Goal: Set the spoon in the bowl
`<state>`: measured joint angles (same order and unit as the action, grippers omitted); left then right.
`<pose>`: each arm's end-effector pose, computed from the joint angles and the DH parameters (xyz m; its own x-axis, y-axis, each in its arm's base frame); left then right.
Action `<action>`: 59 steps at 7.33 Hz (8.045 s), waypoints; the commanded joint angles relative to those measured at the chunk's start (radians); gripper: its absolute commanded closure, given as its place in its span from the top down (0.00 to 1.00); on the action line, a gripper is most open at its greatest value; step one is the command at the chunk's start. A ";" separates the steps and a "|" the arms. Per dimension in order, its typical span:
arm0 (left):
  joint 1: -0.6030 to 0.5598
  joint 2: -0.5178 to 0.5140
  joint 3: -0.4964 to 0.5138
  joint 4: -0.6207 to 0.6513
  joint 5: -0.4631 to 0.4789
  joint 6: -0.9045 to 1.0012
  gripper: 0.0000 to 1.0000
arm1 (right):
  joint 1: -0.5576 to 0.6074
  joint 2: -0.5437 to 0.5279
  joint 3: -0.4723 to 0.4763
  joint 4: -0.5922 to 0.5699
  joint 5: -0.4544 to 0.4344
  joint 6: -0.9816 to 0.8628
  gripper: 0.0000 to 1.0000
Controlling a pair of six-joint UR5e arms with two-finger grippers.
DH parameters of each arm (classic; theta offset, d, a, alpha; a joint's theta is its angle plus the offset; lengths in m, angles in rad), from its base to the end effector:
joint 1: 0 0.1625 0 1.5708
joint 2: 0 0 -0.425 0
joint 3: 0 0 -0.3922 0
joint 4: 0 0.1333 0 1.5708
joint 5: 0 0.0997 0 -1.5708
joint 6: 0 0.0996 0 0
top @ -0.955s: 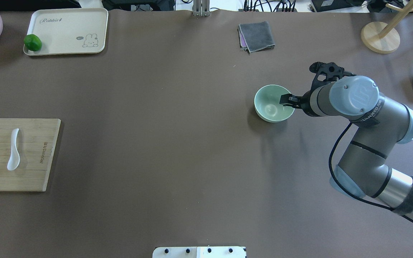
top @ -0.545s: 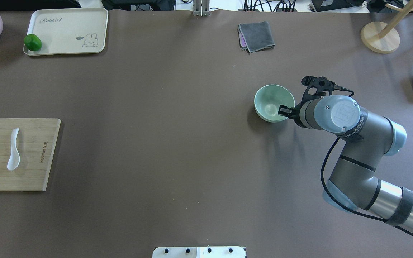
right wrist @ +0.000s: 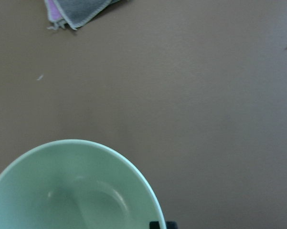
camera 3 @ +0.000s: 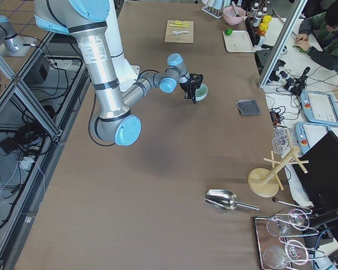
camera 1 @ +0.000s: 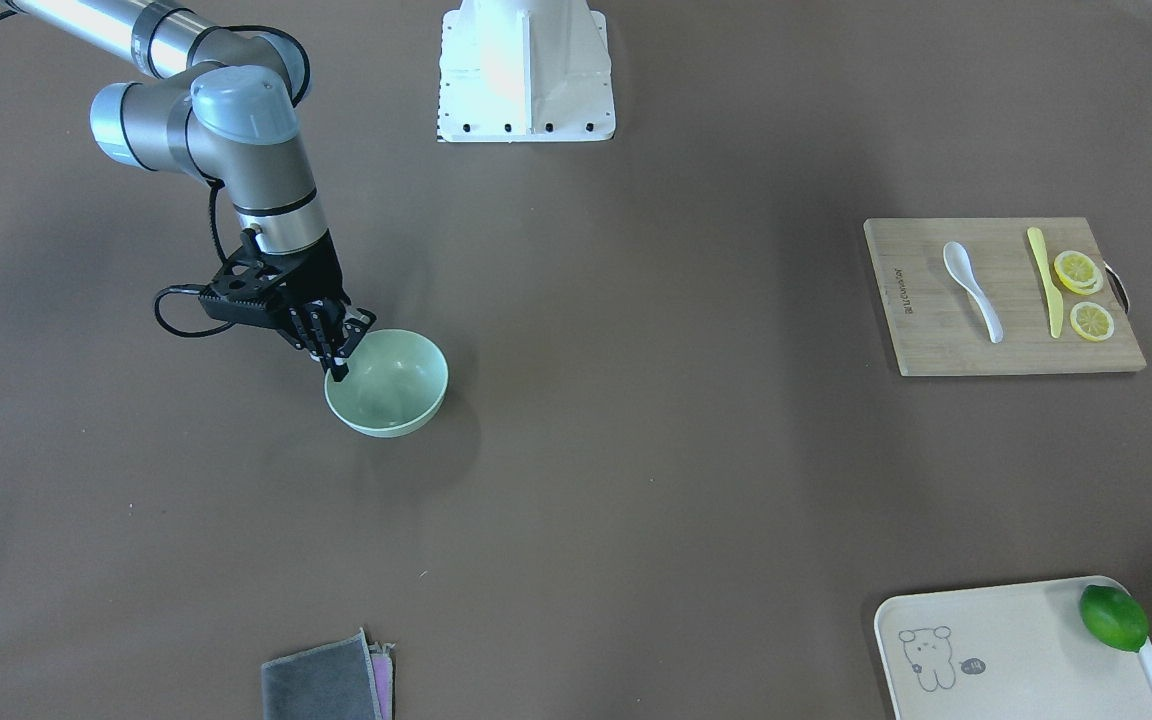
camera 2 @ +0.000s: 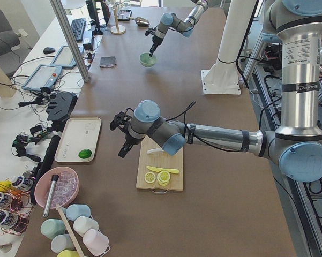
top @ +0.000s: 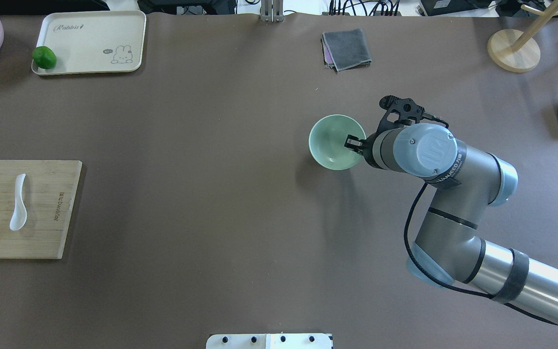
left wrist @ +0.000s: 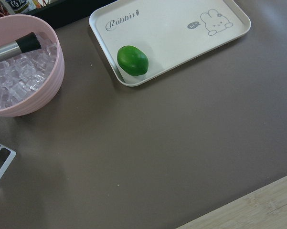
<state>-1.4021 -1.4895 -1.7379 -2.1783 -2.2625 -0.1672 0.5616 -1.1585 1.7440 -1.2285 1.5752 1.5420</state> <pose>0.0121 -0.4868 0.5478 0.7026 0.3976 -0.5901 -0.0124 0.8360 0.5485 -0.4681 -0.4515 0.3151 0.5225 0.2948 0.8000 -0.5147 0.8571 0.0204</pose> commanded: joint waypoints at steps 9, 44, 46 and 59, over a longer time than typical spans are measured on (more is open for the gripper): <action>0.099 0.005 -0.002 -0.069 0.004 -0.366 0.98 | -0.053 0.294 -0.098 -0.206 0.019 0.025 1.00; 0.354 -0.111 -0.095 0.270 0.104 -0.434 0.98 | 1.043 -0.494 0.052 -0.450 0.798 -1.743 1.00; 0.041 -0.013 -0.033 0.352 -0.151 0.059 0.98 | 1.072 -0.491 0.046 -0.528 0.752 -1.845 1.00; -0.248 -0.041 -0.040 0.634 0.055 0.489 0.98 | 1.072 -0.495 0.016 -0.516 0.763 -1.827 1.00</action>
<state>-1.6507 -1.5311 -1.7669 -1.5458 -2.2067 0.3207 1.6341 -1.6524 1.7599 -1.7441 2.3356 -0.2857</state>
